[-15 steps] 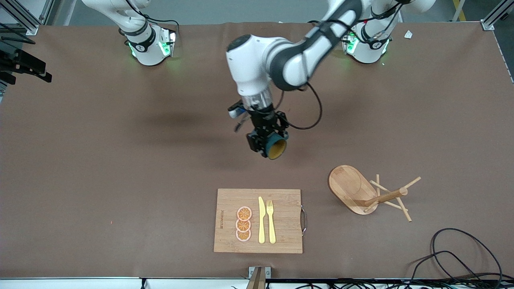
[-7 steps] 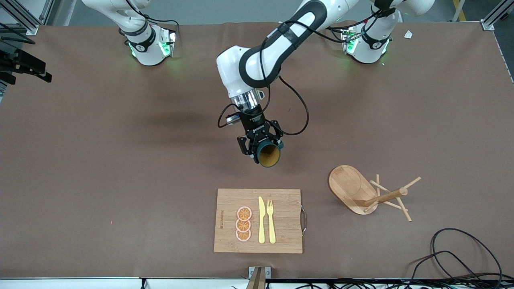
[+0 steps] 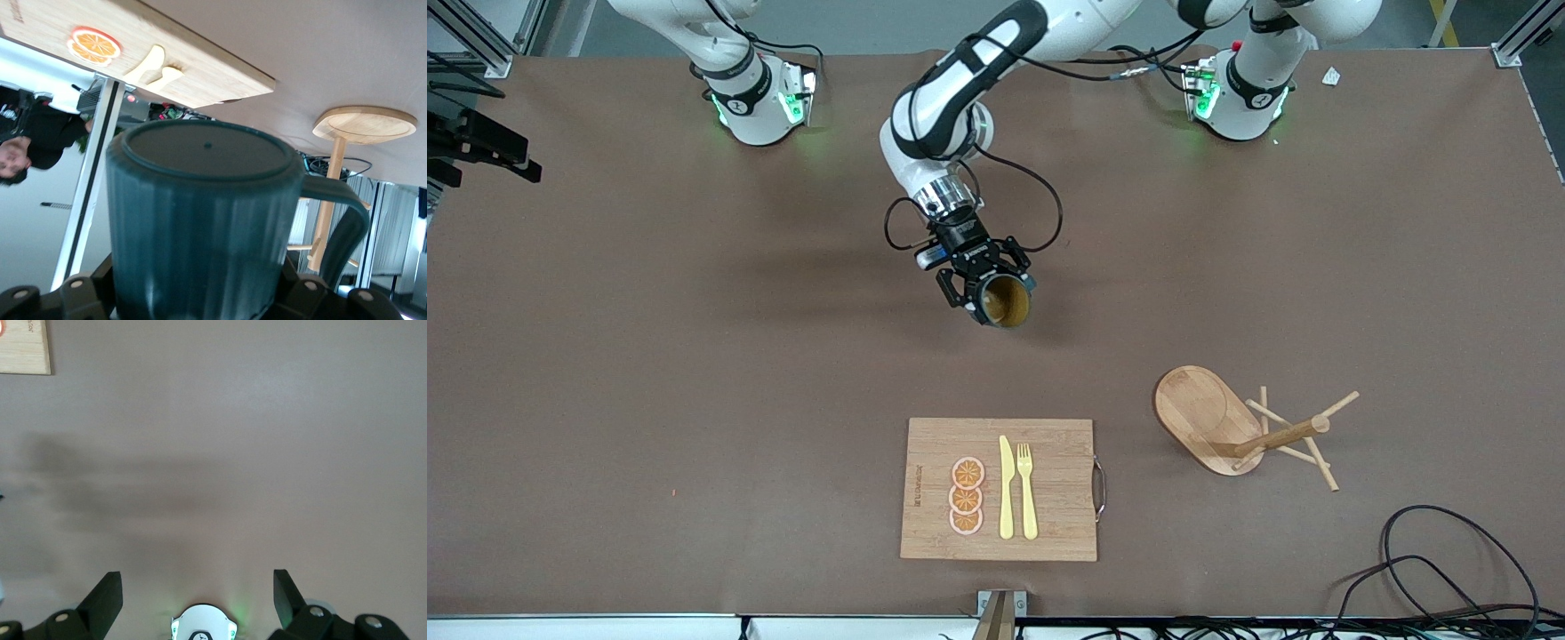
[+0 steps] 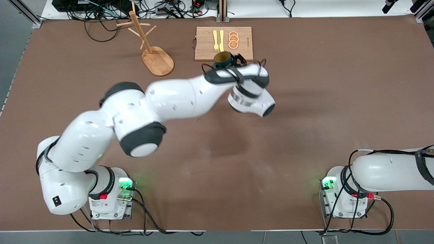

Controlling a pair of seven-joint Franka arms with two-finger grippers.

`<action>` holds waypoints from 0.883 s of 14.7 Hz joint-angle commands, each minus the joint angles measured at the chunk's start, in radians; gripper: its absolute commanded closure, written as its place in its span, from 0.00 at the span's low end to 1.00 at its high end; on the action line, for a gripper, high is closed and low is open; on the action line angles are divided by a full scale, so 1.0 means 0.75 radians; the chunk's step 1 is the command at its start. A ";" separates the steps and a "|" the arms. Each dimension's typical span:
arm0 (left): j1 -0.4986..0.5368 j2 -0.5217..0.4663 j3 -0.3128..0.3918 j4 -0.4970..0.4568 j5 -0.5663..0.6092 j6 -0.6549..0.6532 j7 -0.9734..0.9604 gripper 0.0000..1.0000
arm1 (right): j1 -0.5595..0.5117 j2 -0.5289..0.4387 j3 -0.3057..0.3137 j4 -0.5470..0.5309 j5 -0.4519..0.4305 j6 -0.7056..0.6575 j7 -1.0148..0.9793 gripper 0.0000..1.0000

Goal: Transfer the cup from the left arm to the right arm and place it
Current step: 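Carry the teal mug with the left gripper toward the table middle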

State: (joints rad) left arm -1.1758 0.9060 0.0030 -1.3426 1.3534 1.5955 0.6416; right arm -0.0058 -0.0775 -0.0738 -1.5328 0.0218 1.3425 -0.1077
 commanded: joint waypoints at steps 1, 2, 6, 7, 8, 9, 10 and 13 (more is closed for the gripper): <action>-0.042 0.080 0.037 0.082 0.030 -0.037 -0.017 0.79 | -0.023 -0.034 0.013 -0.032 0.014 0.000 -0.016 0.00; -0.050 0.089 0.033 0.082 0.028 -0.035 -0.017 0.78 | -0.023 -0.034 0.013 -0.032 0.014 0.000 -0.016 0.00; -0.071 0.138 0.002 0.082 0.026 0.020 -0.050 0.78 | -0.023 -0.034 0.011 -0.032 0.014 0.000 -0.018 0.00; -0.071 0.154 -0.004 0.082 0.022 0.051 -0.070 0.78 | -0.023 -0.034 0.011 -0.032 0.014 0.000 -0.024 0.00; -0.071 0.168 -0.006 0.082 0.022 0.055 -0.094 0.78 | -0.023 -0.034 0.011 -0.032 0.014 0.000 -0.026 0.00; -0.071 0.183 -0.016 0.082 0.022 0.059 -0.115 0.77 | -0.023 -0.034 0.008 -0.032 0.014 0.000 -0.026 0.00; -0.071 0.197 -0.032 0.082 0.022 0.059 -0.137 0.77 | -0.023 -0.034 0.006 -0.032 0.014 0.000 -0.026 0.00; -0.071 0.216 -0.037 0.082 0.022 0.059 -0.168 0.77 | -0.023 -0.034 0.006 -0.032 0.014 -0.002 -0.026 0.00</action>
State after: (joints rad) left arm -1.2280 1.0498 -0.0237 -1.3106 1.3546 1.6434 0.5222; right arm -0.0060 -0.0776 -0.0763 -1.5329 0.0218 1.3423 -0.1113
